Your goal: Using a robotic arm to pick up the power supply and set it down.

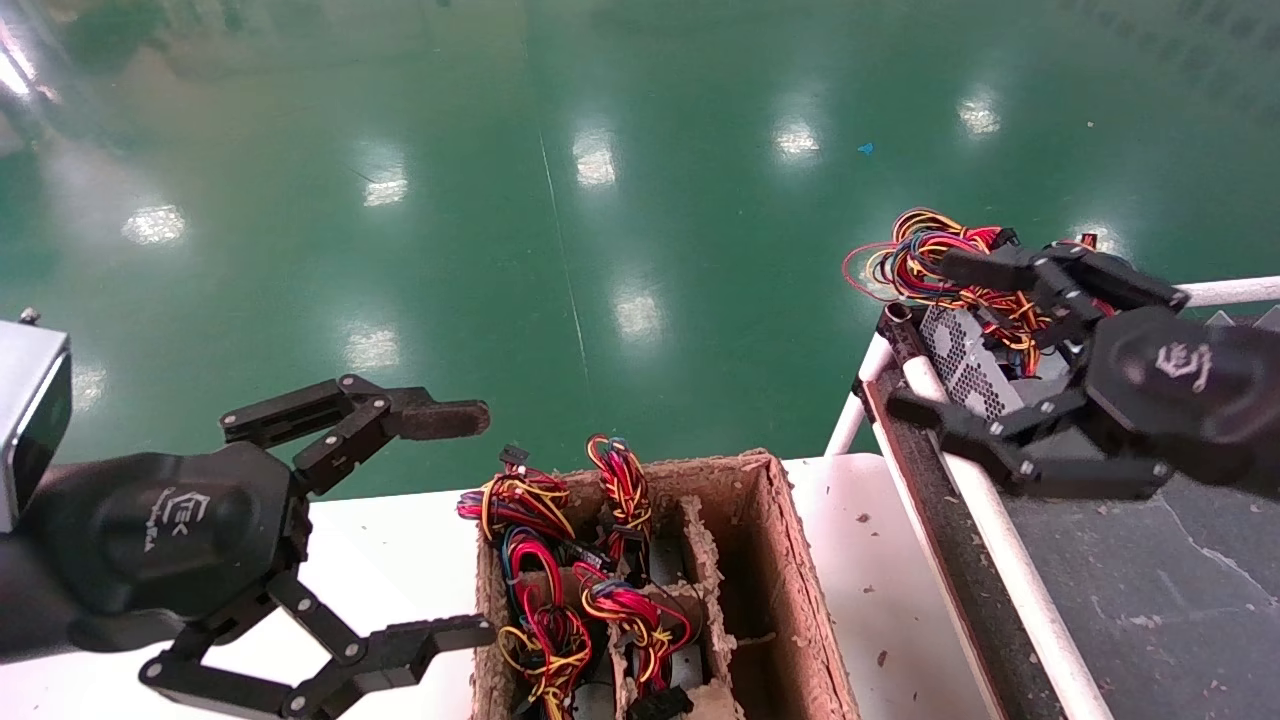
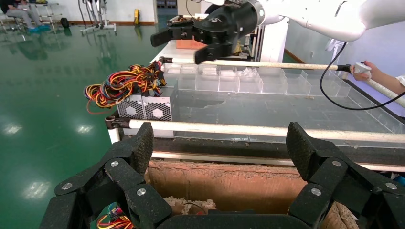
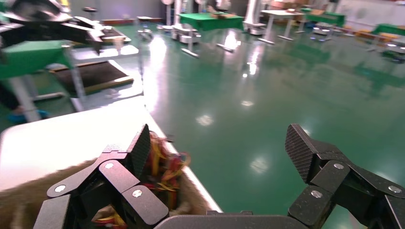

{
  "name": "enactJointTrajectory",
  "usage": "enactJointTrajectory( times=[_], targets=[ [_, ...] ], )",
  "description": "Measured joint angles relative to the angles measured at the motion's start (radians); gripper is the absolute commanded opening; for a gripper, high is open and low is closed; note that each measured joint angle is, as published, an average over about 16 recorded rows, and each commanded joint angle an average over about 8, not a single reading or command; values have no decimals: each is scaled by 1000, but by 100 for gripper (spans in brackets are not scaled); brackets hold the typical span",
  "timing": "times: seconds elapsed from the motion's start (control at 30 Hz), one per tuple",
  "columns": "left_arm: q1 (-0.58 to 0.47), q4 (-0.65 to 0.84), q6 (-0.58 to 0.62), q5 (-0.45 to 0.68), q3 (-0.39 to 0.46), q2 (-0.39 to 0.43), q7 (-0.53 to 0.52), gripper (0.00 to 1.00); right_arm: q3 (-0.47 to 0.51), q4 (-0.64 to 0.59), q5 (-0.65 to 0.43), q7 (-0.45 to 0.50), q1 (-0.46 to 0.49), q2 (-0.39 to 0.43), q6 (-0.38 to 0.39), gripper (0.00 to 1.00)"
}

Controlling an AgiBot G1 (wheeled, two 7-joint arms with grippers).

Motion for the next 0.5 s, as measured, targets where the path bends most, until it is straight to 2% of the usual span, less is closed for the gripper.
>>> enactJointTrajectory(
  times=[0.5],
  targets=[
    [0, 0, 0, 0, 0, 0, 0, 100, -27, 162, 43, 89, -50, -6, -40, 100]
  ],
)
